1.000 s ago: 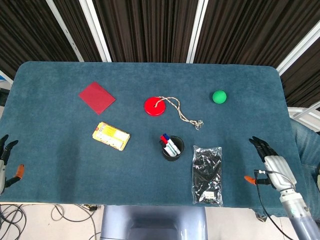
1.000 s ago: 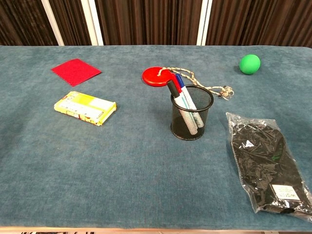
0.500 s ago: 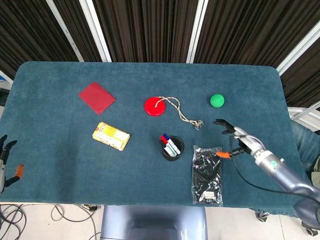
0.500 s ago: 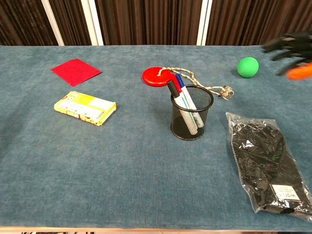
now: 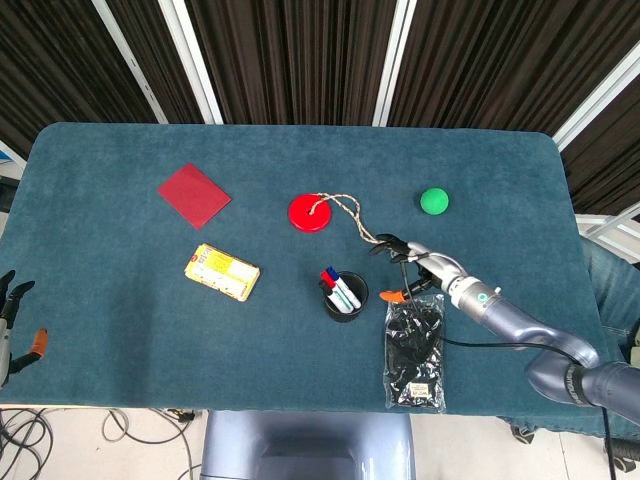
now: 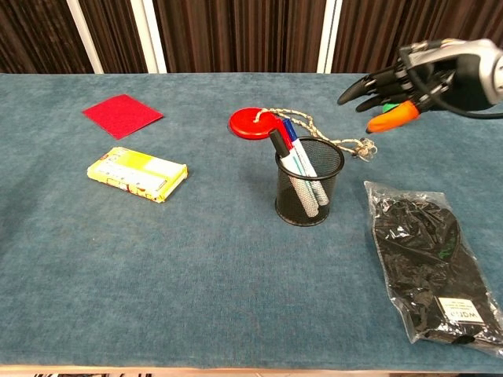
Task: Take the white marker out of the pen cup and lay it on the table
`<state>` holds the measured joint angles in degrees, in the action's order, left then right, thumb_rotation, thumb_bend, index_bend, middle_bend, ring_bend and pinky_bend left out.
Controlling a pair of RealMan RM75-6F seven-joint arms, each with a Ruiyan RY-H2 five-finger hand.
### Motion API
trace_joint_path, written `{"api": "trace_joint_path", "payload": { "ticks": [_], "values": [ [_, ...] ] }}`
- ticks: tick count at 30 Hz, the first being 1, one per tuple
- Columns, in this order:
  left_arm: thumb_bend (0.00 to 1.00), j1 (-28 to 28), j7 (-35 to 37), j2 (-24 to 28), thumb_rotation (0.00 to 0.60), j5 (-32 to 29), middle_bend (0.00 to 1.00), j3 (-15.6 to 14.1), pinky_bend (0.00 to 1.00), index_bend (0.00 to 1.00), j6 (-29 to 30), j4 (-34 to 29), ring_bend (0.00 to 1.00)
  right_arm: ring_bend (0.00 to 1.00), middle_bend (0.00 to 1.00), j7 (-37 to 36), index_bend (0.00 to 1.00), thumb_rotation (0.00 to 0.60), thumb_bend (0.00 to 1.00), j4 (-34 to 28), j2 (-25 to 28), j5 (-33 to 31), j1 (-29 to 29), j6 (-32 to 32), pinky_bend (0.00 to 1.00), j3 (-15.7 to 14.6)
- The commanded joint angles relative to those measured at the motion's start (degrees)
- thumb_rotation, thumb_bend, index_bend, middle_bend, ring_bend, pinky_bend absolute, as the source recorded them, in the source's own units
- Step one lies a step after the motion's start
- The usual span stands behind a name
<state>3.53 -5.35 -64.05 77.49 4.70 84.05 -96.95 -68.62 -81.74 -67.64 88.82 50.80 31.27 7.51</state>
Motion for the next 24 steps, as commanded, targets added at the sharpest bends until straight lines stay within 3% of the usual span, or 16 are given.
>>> {"api": "trace_joint_path", "payload": {
  "ticks": [1, 14, 24],
  "values": [
    [0.39, 0.0, 0.09, 0.04, 0.6, -0.01, 0.0, 0.0, 0.04, 0.14, -0.02, -0.04, 0.0, 0.0, 0.0, 4.3, 0.27, 0.6, 0.4, 1.72, -2.78, -2.96, 1.97, -2.75, 0.18, 0.52],
    [0.39, 0.18, 0.47, 0.29, 0.6, -0.56, 0.0, 0.04, 0.04, 0.14, -0.71, -0.39, 0.0, 0.0, 0.0, 10.35, 0.35, 0.6, 0.44, 4.49, -8.09, -12.45, 5.77, -8.62, 0.18, 3.86],
    [0.39, 0.19, 0.76, 0.5, 0.6, -1.4, 0.0, 0.29, 0.04, 0.14, -0.99, -0.78, 0.0, 0.0, 0.0, 14.23, 0.39, 0.6, 0.44, 5.19, -9.92, -16.31, 7.14, -10.85, 0.18, 5.9]
  ]
}}
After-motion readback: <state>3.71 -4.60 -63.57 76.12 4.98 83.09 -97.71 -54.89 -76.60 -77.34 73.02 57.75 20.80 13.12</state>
